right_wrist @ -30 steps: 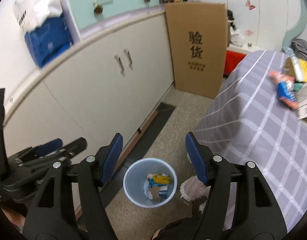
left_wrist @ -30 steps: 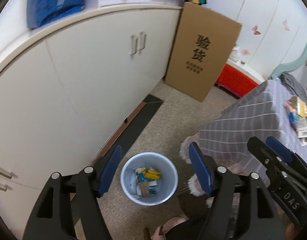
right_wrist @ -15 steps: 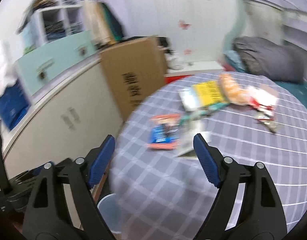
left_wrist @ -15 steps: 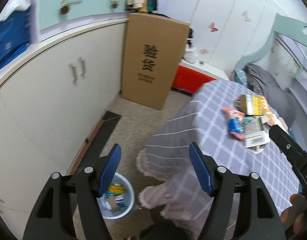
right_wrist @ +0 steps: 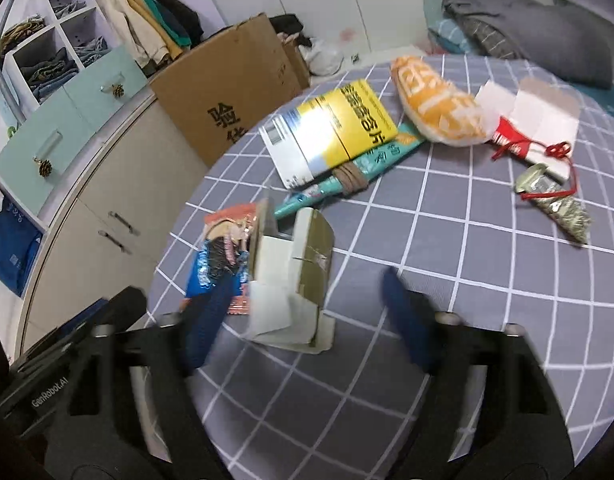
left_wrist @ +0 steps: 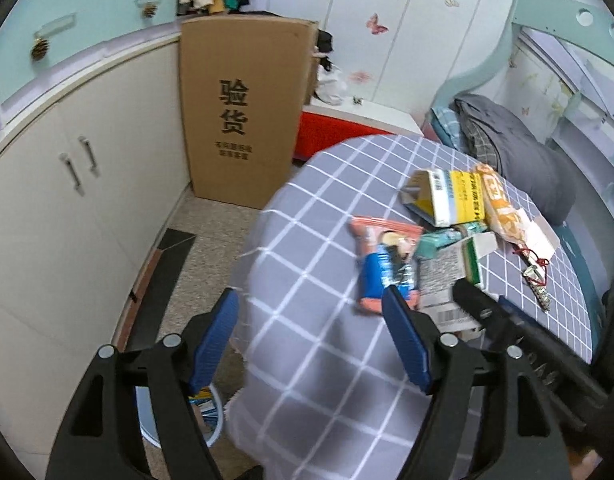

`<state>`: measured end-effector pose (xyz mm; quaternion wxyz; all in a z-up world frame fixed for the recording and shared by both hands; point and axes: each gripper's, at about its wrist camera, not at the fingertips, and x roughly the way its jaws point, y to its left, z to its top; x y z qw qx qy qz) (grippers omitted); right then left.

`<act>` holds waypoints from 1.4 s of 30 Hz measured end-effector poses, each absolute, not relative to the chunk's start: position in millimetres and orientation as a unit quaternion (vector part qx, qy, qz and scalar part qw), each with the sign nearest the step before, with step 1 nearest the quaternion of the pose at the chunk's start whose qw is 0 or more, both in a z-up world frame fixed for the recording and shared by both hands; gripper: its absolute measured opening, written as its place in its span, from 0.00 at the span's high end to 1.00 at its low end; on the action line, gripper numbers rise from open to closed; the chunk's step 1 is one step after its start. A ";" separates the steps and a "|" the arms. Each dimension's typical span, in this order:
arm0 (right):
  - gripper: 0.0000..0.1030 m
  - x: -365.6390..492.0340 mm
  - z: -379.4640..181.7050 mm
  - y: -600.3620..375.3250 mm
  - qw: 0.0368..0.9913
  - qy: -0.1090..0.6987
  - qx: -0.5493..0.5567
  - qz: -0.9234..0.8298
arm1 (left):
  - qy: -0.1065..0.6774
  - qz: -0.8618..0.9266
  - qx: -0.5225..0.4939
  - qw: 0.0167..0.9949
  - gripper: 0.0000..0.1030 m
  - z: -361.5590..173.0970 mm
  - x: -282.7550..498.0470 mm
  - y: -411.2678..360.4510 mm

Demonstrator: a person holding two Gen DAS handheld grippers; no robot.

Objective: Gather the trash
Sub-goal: 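Grasp the orange-blue snack packet with the left tool while the right tool grasps the white box, then carry snack packet and white box to the bin and release both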

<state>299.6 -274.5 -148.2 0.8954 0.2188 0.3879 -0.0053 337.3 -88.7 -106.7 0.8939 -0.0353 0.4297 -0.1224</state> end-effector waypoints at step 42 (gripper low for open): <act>0.65 227.2 -79.8 -162.6 0.932 0.335 0.111 0.082 | 0.355 -0.094 -0.020 0.930 0.84 -76.5 258.1 -20.1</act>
